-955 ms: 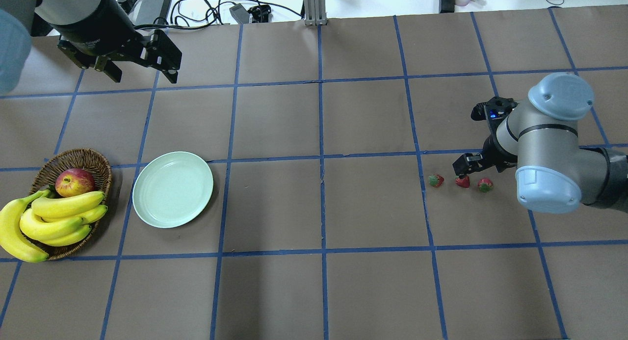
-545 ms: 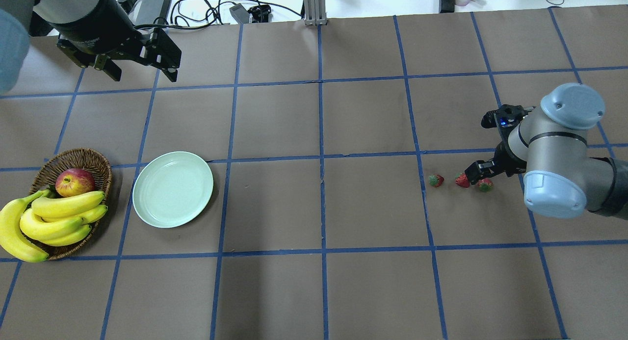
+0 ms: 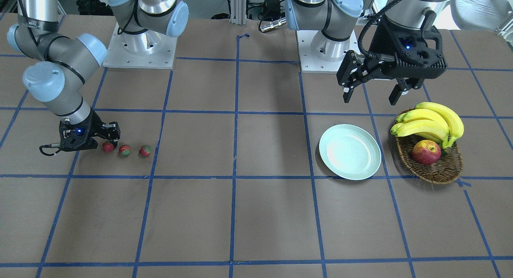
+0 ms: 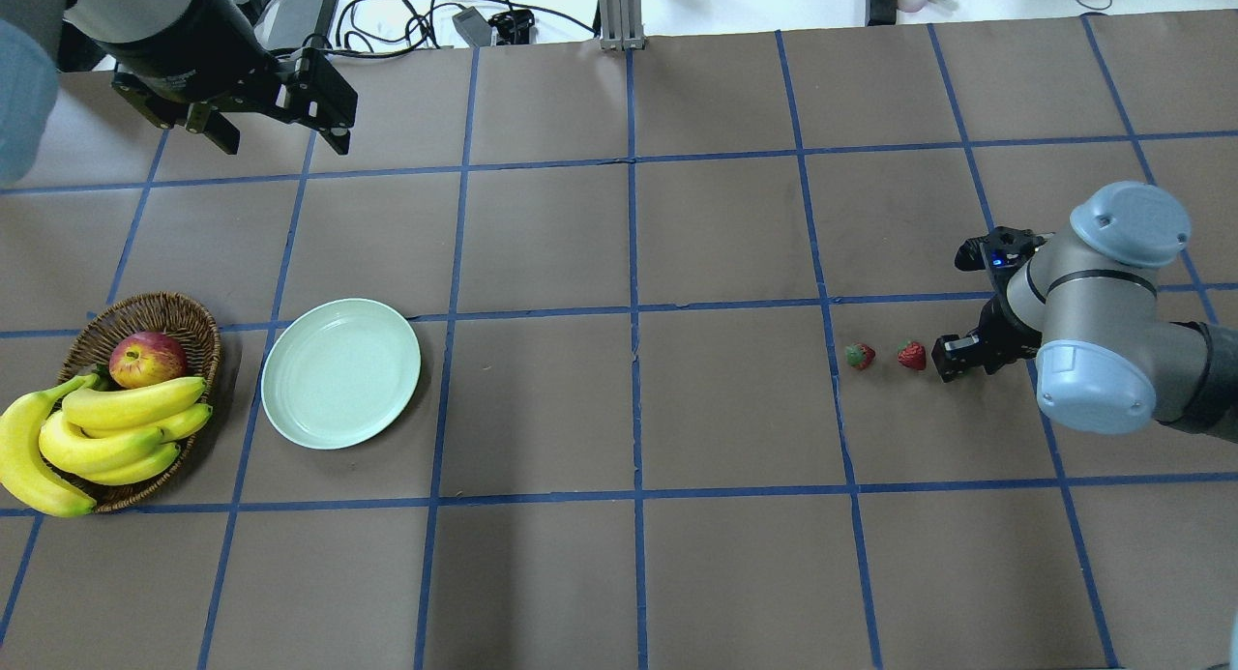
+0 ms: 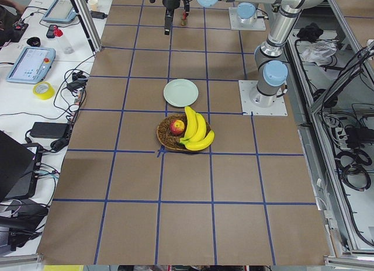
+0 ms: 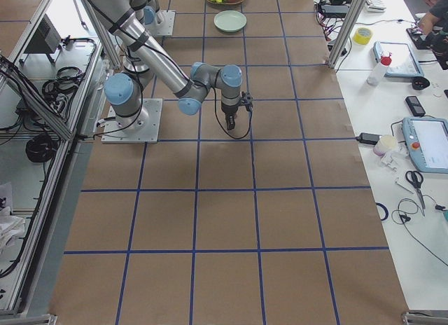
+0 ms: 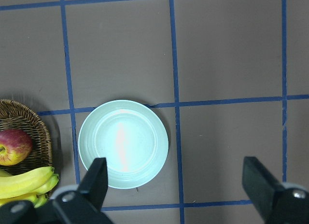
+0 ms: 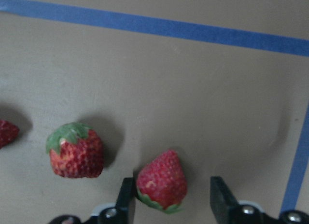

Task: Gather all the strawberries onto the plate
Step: 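Close the right gripper on the outermost strawberry and lift it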

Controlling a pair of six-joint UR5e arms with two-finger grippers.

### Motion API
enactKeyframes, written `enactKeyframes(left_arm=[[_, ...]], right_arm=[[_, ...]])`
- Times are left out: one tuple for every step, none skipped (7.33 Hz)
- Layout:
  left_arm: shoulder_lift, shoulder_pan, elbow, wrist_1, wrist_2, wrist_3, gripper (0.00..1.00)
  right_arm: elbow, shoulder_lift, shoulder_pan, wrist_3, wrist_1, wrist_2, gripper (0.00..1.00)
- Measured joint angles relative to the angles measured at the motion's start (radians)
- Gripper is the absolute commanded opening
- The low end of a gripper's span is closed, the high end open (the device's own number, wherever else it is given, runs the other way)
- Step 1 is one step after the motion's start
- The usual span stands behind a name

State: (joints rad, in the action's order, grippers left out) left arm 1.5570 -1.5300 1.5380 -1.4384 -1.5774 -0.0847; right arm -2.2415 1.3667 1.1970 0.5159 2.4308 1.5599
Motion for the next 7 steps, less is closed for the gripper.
enactKeyframes(left_arm=[[0.0, 0.0, 0.0, 0.002, 0.0, 0.0, 1.0], [0.0, -0.001, 0.001, 0.002, 0.0, 0.0, 1.0], [0.0, -0.001, 0.001, 0.002, 0.0, 0.0, 1.0], [0.0, -0.001, 0.001, 0.003, 0.0, 0.0, 1.0], [0.0, 0.0, 0.001, 0.003, 0.0, -0.001, 1.0], [0.0, 0.0, 0.001, 0.003, -0.002, -0.001, 1.0], [0.0, 0.001, 0.001, 0.003, -0.004, -0.002, 1.0]], right_arm=[[0.003, 0.002, 0.0, -0.009, -0.004, 0.004, 0.13], [0.011, 0.005, 0.001, -0.023, -0.007, 0.007, 0.13], [0.03, 0.013, 0.004, -0.04, -0.021, 0.008, 0.13], [0.062, 0.034, 0.013, -0.067, -0.07, 0.007, 0.13], [0.092, 0.059, 0.045, -0.129, -0.132, 0.003, 0.13], [0.115, 0.076, 0.111, -0.233, -0.172, 0.0, 0.13], [0.131, 0.078, 0.204, -0.385, -0.185, -0.002, 0.13]])
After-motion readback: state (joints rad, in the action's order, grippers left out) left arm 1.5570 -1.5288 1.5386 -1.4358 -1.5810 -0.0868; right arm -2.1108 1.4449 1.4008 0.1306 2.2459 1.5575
